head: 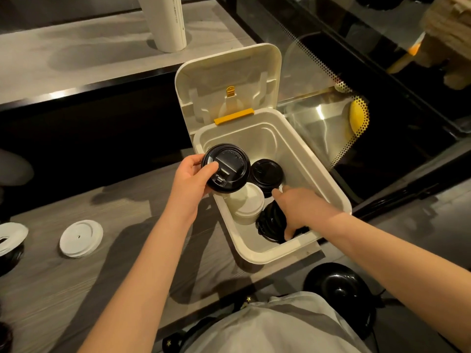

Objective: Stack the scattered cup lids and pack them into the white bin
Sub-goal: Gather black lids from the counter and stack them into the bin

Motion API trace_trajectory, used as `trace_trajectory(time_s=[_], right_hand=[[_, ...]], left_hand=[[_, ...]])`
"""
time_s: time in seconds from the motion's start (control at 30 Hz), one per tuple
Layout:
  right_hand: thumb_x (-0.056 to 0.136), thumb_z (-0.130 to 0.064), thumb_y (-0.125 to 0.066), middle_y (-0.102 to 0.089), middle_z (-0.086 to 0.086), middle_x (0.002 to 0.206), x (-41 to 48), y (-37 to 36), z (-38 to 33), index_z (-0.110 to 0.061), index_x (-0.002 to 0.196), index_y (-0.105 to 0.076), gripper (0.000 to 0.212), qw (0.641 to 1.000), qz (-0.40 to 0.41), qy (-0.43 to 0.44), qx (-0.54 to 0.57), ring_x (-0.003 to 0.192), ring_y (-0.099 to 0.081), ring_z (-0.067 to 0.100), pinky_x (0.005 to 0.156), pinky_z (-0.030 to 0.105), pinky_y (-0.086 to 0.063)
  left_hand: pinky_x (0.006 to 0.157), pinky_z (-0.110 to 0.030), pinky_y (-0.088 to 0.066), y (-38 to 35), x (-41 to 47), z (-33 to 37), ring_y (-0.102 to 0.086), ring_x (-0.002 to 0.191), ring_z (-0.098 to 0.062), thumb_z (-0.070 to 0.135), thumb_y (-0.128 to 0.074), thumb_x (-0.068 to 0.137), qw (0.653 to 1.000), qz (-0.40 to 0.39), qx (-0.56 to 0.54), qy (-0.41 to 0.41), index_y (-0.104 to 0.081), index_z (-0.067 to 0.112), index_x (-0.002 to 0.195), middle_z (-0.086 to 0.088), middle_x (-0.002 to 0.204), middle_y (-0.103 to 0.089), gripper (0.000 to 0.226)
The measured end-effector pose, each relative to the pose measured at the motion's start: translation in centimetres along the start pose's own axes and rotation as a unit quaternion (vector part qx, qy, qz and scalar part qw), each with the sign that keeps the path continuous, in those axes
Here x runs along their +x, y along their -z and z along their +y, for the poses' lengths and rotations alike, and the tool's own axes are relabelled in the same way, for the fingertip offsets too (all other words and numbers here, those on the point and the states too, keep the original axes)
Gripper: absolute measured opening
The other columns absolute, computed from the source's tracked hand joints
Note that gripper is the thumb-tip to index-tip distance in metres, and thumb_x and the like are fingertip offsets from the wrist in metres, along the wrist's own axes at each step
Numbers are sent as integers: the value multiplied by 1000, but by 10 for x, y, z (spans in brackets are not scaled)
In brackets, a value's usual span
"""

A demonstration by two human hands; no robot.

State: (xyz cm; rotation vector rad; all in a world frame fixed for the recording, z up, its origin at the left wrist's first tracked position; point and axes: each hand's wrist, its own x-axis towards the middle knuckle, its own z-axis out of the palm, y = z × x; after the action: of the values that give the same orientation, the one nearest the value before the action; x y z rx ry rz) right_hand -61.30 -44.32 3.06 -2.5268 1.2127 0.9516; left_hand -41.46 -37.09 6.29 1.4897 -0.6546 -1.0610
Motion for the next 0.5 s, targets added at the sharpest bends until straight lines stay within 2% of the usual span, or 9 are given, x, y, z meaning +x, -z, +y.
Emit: trace_trajectory(time_s=[0.1,0.2,0.27,0.33,0.4,0.47,0.5], right_hand=[[58,-49,-84,-50,6,124,0,-1,3,-15,127,-39,89,1000,6,1,9,106,-57,26,83,37,-51],[63,-52,-81,-49,6,128,-6,1,6,-14,134,-37,92,998,12,4,59,111,-54,26,89,38,-50],[71,-53,-73,-44,5,138,-12,13,11,-16,143,-29,92,990,64,31,118,122,-48,25,96,37,-46],[80,-49,-67,-40,1,144,-17,31,18,-22,146,-27,81,961,186,71,190,129,-43,21,102,34,-40],[80,-41,-70,-35,-4,147,-23,51,22,-29,147,-25,81,910,269,117,293,132,-38,14,103,25,-34],[73,-33,-79,-26,-9,151,-25,66,22,-37,148,-16,98,881,258,174,357,134,-29,7,106,22,-28],[69,-31,-82,-22,-10,151,-24,72,20,-39,148,-12,106,885,240,193,349,135,-26,6,108,22,-27]], left_hand=[[65,-21,-53,-3,0,1,-66,89,-13,14,-58,90,1000,4,16,-12,-48,10,124,-6,109,-64,36],[74,-24,-53,-8,-1,4,-65,93,-14,14,-59,90,1000,-6,19,-17,-49,11,122,-4,106,-65,34],[74,-25,-51,-11,-1,6,-65,93,-15,14,-59,90,999,-18,27,-13,-51,12,118,-3,104,-66,30],[68,-22,-49,-15,1,8,-65,89,-15,14,-60,89,999,-25,34,-6,-51,12,116,-3,102,-67,28],[64,-20,-48,-19,2,11,-66,88,-14,15,-62,89,999,-31,41,4,-50,11,118,-3,102,-67,32],[64,-21,-49,-24,2,15,-67,87,-14,15,-63,88,998,-47,37,13,-48,11,120,-2,101,-68,36],[65,-23,-50,-26,2,17,-67,86,-14,15,-64,87,998,-56,34,16,-46,13,120,-1,99,-68,37]])
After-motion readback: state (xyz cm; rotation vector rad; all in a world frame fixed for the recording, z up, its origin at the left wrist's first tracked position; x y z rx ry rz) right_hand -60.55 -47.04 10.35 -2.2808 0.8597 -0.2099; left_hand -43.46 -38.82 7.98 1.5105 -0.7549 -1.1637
